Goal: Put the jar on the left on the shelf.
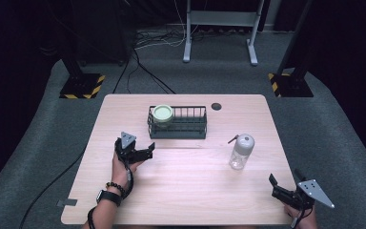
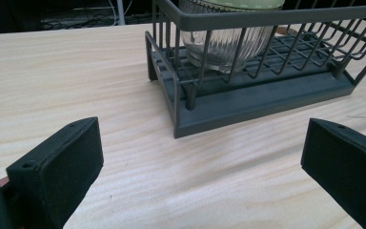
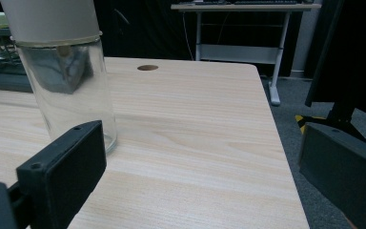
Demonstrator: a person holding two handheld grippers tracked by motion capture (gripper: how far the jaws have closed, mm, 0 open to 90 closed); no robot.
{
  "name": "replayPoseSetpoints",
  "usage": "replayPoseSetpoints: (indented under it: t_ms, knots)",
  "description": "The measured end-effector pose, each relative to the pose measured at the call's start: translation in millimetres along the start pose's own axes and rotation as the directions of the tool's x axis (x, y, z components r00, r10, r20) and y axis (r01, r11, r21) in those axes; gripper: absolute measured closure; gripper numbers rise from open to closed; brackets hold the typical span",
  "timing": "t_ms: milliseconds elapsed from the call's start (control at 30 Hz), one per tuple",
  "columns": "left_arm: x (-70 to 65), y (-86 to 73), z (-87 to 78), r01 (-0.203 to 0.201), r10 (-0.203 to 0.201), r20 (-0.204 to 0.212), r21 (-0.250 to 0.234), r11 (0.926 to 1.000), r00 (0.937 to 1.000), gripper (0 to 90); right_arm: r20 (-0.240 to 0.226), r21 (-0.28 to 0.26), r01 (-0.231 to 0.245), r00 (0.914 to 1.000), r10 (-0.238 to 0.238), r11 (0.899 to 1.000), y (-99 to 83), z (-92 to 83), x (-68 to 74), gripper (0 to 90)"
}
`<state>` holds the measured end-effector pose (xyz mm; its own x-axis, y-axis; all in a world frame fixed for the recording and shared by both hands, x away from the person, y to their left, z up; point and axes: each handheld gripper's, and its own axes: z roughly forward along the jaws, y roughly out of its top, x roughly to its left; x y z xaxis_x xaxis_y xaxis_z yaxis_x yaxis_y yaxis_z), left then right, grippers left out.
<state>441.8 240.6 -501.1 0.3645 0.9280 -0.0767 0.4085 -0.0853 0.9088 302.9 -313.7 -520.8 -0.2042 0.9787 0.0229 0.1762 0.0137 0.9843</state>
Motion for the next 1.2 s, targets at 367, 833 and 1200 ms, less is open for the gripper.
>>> replayPoseSetpoints:
  t_ms: [367, 833, 1200]
  knots:
    - [5.5, -9.4, -11.9, -0.001, 0.001, -0.014, 0.000, 1.0000, 0.9999, 0.2, 0.002, 0.005, 0.003, 1.0000, -0.003, 1.000, 0.1, 0.5, 0.3, 1.4]
    - [13.7, -23.5, -29.8, -0.001, 0.001, -0.027, -0.003, 1.0000, 0.9996, 0.2, 0.007, 0.017, 0.007, 0.9999, -0.008, 1.000, 0.3, 1.8, 0.6, 1.4]
    - [22.5, -31.3, -44.5, 0.009, -0.010, -0.039, -0.010, 0.9999, 0.9992, 0.4, 0.010, 0.024, 0.007, 0.9999, -0.008, 1.000, 0.4, 2.6, 0.9, 1.4]
